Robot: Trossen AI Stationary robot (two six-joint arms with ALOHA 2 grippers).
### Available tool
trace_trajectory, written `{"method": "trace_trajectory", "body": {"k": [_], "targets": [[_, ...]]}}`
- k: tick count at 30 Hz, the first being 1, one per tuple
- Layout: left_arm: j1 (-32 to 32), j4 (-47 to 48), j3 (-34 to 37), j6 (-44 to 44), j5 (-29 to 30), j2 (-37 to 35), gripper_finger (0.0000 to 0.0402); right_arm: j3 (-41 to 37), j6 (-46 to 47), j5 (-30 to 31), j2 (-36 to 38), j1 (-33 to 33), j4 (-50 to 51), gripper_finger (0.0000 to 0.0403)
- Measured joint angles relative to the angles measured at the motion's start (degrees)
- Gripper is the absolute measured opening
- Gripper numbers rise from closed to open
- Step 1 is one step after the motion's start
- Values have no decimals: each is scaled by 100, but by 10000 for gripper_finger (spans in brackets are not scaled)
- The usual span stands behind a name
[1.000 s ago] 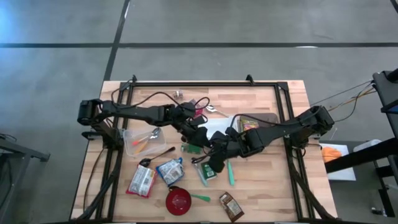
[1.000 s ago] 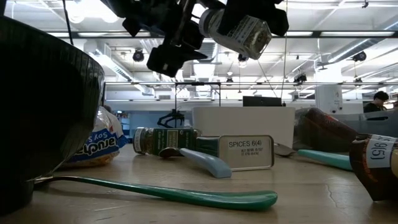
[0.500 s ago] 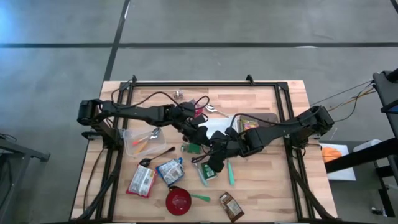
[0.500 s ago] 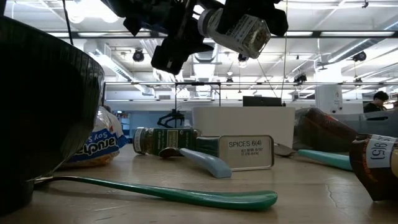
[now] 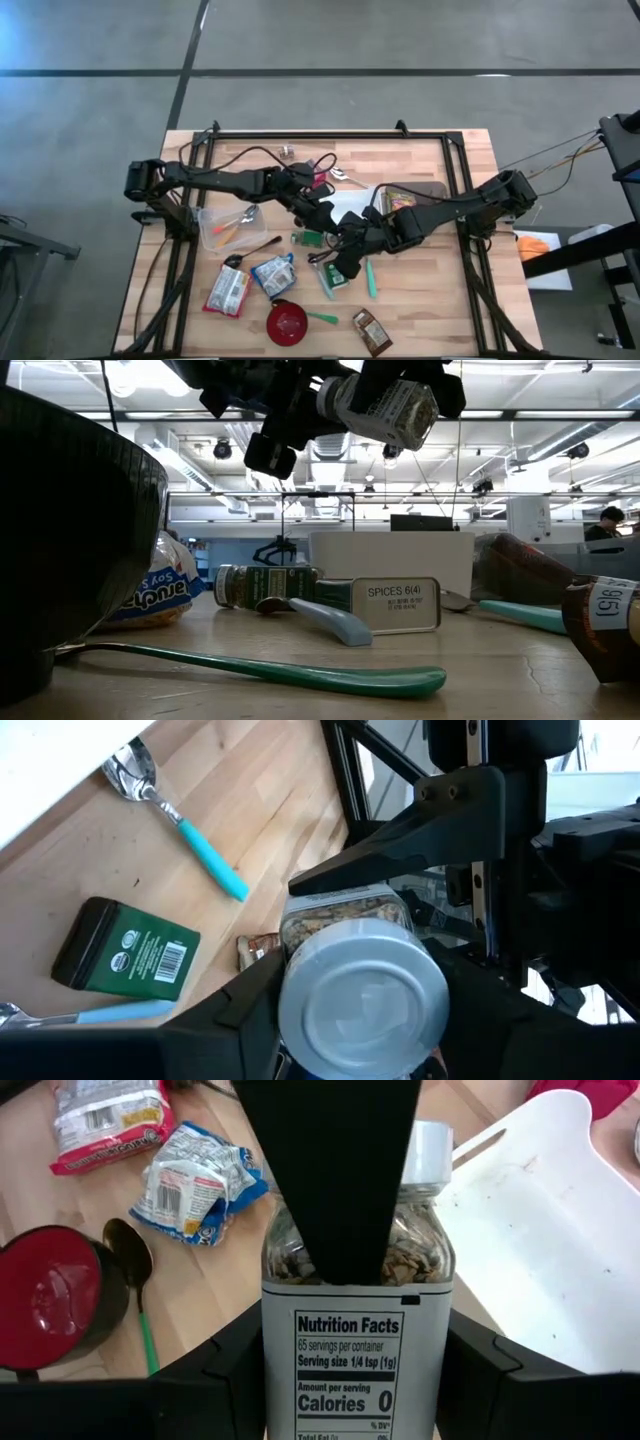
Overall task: Pick & Place Food Item
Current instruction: Put the white seasoning bottle into the white bin
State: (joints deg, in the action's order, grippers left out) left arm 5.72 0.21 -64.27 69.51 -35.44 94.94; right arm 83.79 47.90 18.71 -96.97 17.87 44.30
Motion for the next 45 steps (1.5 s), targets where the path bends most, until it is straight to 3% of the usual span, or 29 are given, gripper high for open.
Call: {"method": "trace_trajectory", "body": {"k": [6, 9, 12, 19, 30, 38, 45], "targets": [[0, 66, -4, -4, -86, 0, 312, 0, -4, 93, 0, 0, -34, 191], [0, 63, -4, -13, -105, 0, 328, 0, 5, 95, 0, 0, -27, 191], [0, 60, -4, -28, -103, 0, 304, 0, 13, 93, 0, 0, -31, 191], [0, -14, -7, -65, -104, 0, 189, 0, 18, 56, 0, 0, 8, 191], [0, -12, -4, -255, -106, 0, 190, 0, 127, 86, 0, 0, 4, 195], [0, 6, 0, -724, -119, 0, 190, 4, 540, 56, 11, 0, -29, 335], [19, 386, -118, -1121, -99, -4, 190, 13, 919, 49, 178, 40, 298, 364]]}}
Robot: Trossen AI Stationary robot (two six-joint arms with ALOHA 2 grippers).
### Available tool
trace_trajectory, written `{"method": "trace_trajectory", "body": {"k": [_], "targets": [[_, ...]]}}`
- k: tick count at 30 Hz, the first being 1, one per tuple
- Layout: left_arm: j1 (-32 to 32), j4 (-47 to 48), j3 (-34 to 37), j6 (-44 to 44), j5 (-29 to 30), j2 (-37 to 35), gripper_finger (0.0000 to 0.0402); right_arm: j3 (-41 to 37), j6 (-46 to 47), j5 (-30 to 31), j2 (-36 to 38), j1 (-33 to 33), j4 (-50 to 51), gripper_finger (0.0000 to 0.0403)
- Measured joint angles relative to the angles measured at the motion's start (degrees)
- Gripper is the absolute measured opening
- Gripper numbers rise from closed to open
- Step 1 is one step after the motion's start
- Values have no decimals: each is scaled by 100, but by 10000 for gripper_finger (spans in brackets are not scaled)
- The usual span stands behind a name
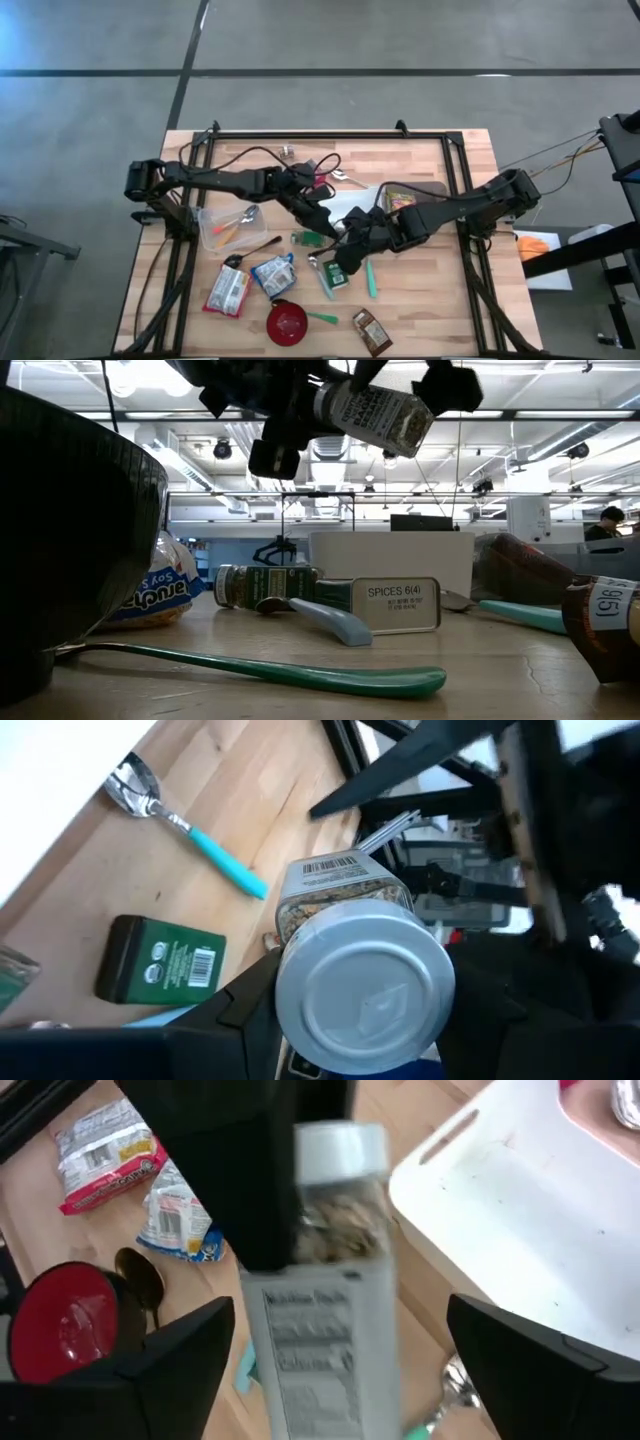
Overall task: Pick & Place Food Item
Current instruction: Put the white seasoning bottle into the white bin
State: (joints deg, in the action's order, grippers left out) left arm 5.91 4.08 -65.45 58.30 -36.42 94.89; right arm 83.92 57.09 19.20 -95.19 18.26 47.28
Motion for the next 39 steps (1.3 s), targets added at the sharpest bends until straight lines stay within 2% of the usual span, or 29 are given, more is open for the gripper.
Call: {"method": "trace_trajectory", "body": {"k": [9, 16, 18, 26, 29, 39], "targets": [[157, 1144, -922, -971, 326, -2, 190, 121, 568, 10, 594, 91, 621, 366], [439, 2910, -1971, -2353, 1648, 21, 190, 175, 884, 143, 1291, 89, 1318, 366], [563, 3230, -2244, -2604, 1792, 119, 190, 175, 898, 247, 1504, 89, 1537, 366], [1003, 4646, -3049, -3137, 2177, 847, 190, 151, 885, 980, 2253, 85, 2181, 366], [1028, 4798, -3260, -3405, 2334, 1142, 190, 144, 847, 1194, 2445, 85, 2324, 366], [1019, 5586, -4326, -3993, 2720, 2123, 190, 0, 707, 1405, 2574, 81, 2825, 367]]}}
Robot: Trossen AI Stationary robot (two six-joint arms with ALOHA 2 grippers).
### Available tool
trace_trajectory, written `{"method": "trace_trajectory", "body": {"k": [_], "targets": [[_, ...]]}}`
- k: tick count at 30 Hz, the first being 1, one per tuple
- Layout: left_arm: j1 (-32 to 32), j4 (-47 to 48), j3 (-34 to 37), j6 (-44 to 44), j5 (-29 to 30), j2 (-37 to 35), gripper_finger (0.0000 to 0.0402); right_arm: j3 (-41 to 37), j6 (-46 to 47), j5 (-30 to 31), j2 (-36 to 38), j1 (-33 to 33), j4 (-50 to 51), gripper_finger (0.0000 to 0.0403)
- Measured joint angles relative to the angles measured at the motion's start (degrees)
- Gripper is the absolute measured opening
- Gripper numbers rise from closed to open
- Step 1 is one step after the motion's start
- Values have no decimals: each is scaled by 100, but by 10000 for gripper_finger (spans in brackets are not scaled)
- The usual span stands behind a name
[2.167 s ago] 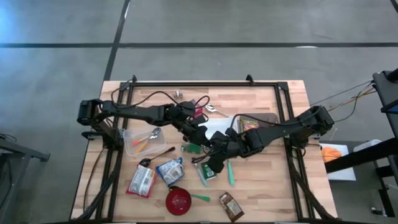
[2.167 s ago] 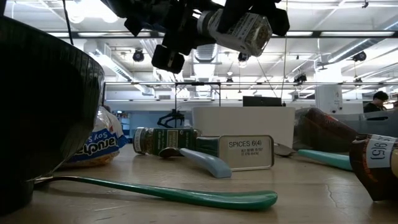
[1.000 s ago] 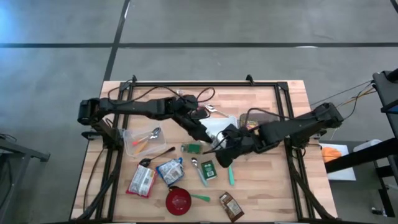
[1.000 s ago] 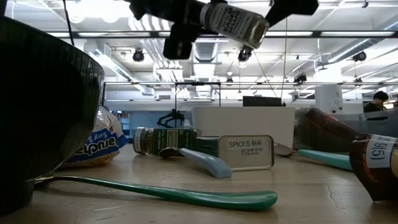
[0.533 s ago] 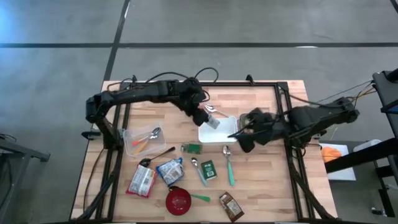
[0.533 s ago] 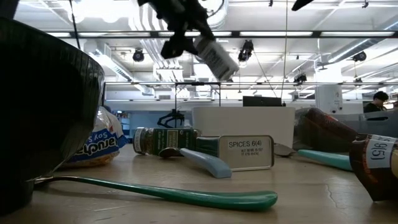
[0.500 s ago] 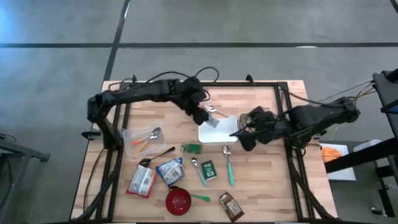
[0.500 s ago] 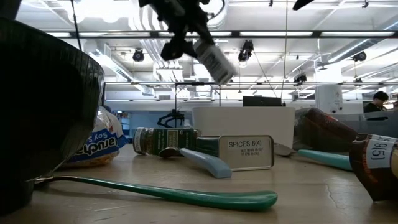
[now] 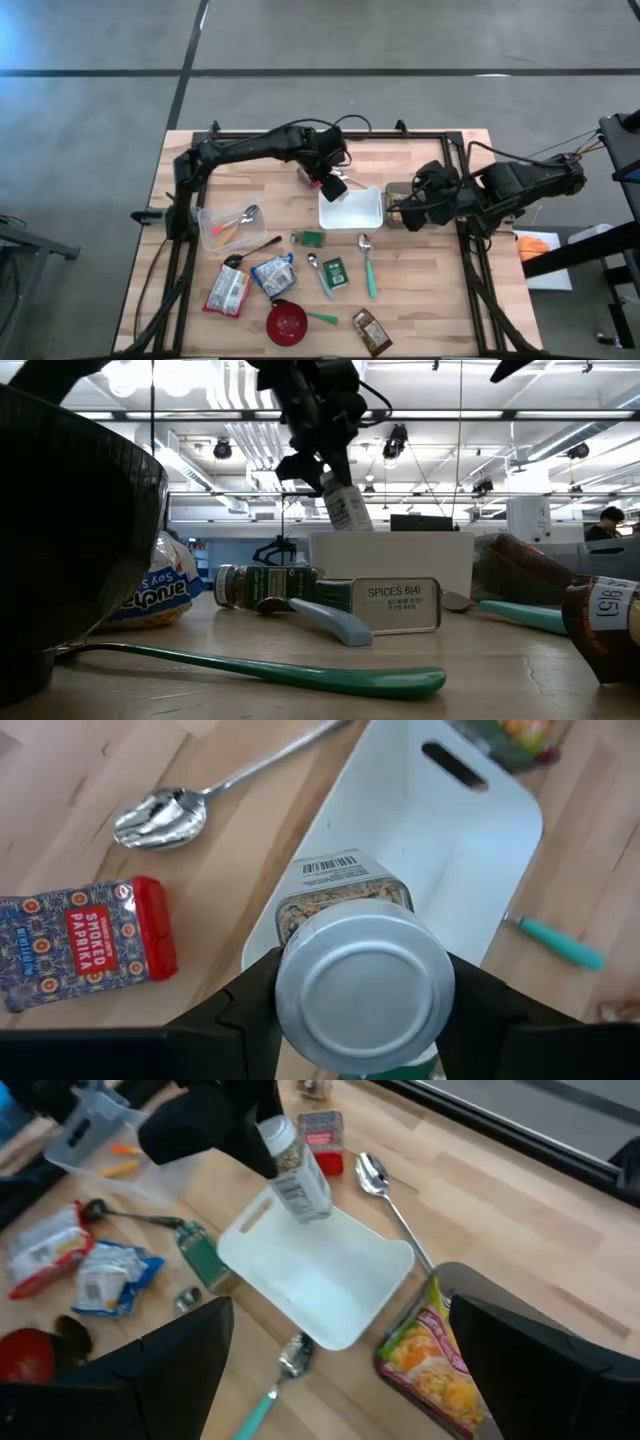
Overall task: Pick & Place Food Item
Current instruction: Put the white seasoning bottle into the white bin
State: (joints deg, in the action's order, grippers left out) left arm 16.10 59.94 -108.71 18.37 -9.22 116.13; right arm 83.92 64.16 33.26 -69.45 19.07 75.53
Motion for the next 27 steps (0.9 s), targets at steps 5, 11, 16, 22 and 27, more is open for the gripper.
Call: {"method": "trace_trajectory", "body": {"k": [5, 11, 16, 22, 27], "targets": [[-13, 507, -586, -401, 28, 411, 190, -119, 69, -2, -4, 0, 70, 367], [-15, 560, -570, -977, 258, 449, 190, -175, 175, -4, -4, 2, 63, 367], [-35, 648, -522, -1229, 476, 484, 190, -232, 276, -4, -4, 2, 55, 367], [-96, 459, -271, -1308, 506, 488, 190, -371, 532, -28, -4, 7, 52, 367], [-197, 656, -129, -1410, 519, 537, 190, -472, 730, -181, -7, 8, 46, 367]]}}
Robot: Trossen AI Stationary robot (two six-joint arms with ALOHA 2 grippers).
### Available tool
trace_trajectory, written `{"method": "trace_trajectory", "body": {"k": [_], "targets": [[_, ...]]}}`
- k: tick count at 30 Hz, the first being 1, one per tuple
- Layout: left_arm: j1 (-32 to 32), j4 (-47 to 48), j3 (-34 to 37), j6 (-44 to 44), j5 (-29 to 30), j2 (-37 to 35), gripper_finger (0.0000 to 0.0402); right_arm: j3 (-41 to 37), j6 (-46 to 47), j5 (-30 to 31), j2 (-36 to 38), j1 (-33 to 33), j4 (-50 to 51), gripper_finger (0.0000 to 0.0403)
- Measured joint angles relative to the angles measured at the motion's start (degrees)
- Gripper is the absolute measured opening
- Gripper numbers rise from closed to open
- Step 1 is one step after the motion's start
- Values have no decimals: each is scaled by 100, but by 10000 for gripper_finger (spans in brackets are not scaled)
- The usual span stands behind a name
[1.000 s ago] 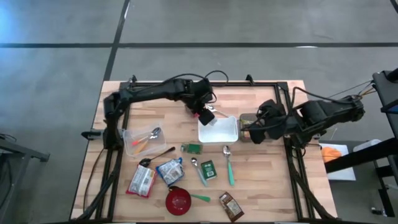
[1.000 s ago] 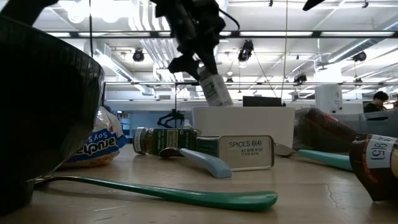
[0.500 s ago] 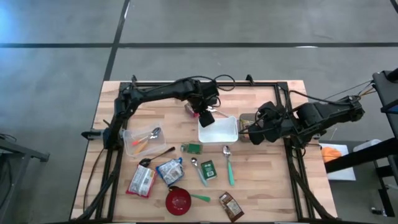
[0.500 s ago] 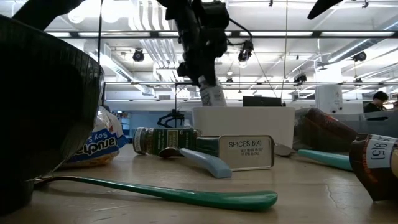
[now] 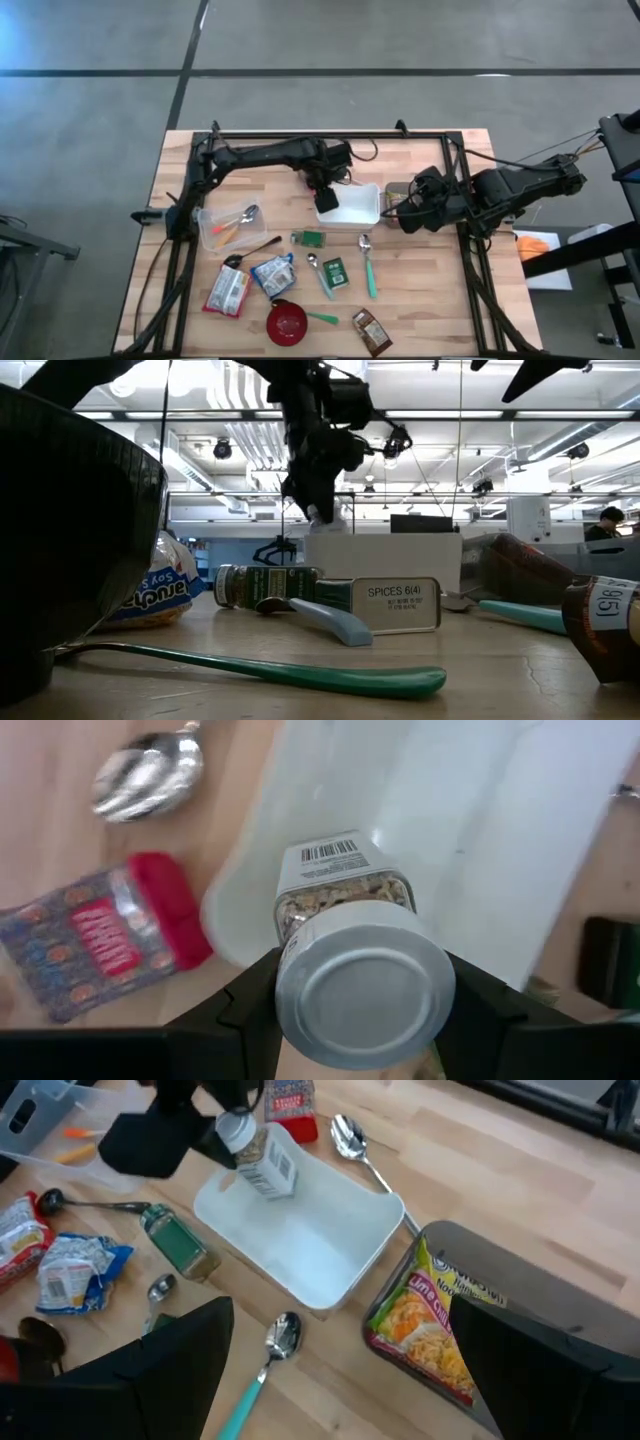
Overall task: Pick & Place Food Item
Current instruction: Put the white seasoning bottle into the white bin
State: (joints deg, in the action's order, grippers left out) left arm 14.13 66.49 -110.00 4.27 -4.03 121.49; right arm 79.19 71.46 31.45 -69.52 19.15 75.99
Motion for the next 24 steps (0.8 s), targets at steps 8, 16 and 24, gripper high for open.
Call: {"method": "trace_trajectory", "body": {"k": [8, 16, 24], "targets": [[-100, 114, -13, -96, 65, -26, 190, -41, 109, -51, 0, 44, -31, 367], [-155, 253, -17, 25, 217, -2, 190, -48, 170, -55, 0, 51, -52, 367], [-244, 403, -17, -67, 191, -2, 190, -48, 171, -59, 0, 117, -140, 367]]}}
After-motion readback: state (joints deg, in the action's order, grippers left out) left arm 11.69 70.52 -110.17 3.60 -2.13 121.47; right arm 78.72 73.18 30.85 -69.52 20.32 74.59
